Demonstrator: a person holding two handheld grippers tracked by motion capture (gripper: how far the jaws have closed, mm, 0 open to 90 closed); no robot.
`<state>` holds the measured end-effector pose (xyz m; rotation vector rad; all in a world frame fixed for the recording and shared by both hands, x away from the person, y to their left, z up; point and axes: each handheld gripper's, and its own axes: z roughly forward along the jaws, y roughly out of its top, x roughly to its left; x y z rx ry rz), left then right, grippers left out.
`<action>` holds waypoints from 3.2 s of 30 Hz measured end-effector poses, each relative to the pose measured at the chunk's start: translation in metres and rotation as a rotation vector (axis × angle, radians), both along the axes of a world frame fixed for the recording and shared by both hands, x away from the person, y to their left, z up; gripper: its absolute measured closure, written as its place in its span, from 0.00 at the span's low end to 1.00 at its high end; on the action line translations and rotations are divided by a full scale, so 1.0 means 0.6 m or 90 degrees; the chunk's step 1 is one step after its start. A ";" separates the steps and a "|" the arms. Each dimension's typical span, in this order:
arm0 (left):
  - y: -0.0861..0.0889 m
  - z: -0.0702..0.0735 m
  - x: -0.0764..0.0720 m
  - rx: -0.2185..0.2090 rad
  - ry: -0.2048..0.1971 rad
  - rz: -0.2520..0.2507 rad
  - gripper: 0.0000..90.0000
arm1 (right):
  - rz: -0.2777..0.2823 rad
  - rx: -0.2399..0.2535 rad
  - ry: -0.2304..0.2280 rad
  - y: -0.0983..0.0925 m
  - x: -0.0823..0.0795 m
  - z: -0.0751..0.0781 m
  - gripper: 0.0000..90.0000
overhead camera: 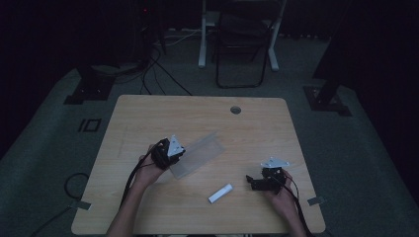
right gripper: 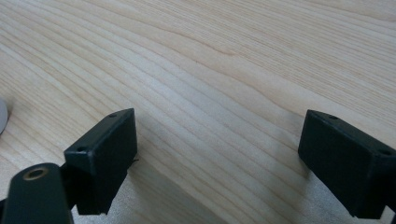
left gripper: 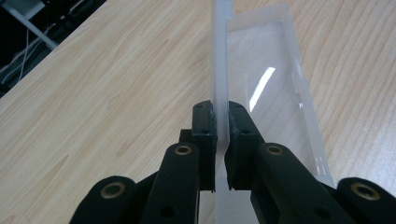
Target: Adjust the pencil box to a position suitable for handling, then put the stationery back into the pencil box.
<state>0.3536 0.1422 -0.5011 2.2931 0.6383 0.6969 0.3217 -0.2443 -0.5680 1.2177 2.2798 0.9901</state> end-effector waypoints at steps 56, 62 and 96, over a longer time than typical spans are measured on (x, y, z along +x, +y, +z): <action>-0.021 0.029 -0.106 -0.168 0.029 0.025 0.56 | 0.000 0.000 0.000 0.000 0.000 0.000 0.13; -0.032 0.029 -0.114 -0.167 0.034 0.016 0.56 | 0.000 0.000 0.000 0.000 0.000 0.000 0.13; -0.101 -0.002 -0.136 -0.159 0.074 -0.026 0.54 | 0.000 0.000 0.000 0.000 0.000 0.000 0.13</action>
